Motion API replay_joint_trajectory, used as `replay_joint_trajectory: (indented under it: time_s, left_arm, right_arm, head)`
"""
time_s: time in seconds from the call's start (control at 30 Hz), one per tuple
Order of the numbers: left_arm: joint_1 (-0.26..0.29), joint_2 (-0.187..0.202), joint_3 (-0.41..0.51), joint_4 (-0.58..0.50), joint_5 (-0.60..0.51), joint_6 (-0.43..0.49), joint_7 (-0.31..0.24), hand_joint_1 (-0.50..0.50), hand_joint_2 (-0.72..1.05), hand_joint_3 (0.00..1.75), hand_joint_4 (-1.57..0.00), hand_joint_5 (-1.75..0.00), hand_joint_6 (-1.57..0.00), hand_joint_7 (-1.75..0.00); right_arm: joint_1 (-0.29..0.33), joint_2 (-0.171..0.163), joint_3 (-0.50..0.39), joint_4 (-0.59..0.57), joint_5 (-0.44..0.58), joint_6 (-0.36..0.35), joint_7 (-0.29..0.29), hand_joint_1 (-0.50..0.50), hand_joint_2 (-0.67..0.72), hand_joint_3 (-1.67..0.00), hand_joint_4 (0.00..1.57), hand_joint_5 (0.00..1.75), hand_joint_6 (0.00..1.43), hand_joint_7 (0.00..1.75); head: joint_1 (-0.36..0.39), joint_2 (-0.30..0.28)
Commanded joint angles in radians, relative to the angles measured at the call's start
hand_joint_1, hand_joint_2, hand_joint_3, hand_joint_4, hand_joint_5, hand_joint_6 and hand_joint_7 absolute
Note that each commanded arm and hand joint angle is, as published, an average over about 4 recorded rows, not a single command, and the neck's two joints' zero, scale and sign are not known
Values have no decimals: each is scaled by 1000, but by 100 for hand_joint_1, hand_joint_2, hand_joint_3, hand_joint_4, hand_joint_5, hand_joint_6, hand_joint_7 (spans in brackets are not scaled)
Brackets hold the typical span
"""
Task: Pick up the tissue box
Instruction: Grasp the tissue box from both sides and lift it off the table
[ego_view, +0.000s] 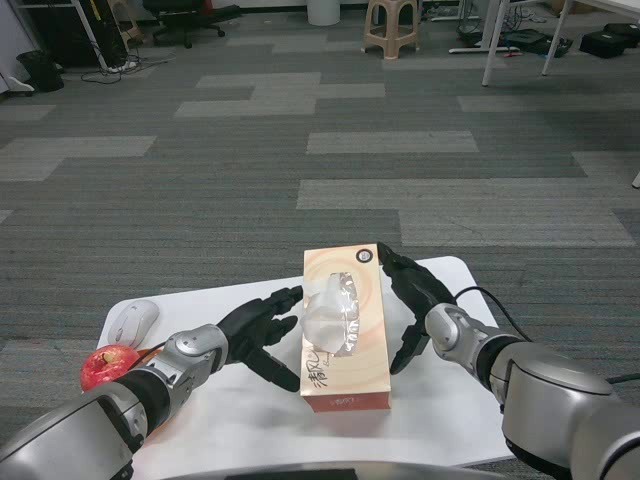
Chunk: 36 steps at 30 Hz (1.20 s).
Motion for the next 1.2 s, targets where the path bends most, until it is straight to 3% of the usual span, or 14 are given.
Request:
replay_joint_trajectory:
  time_s: [0.03, 1.2]
  left_arm:
    - [-40, -29, -10, -3, -19, -27, -2, 50, 60, 4, -7, 0, 0, 0]
    - [-33, -30, -25, -48, -164, -59, -48, 50, 60, 9, -9, 0, 0, 0]
  right_arm:
    - [-27, 31, 12, -18, -17, -25, 5, -42, 9, -24, 0, 0, 0, 0]
    - [-2, 8, -35, -96, -11, -29, 3, -42, 9, -24, 0, 0, 0, 0]
  head:
    - [3, -1]
    - [10, -3]
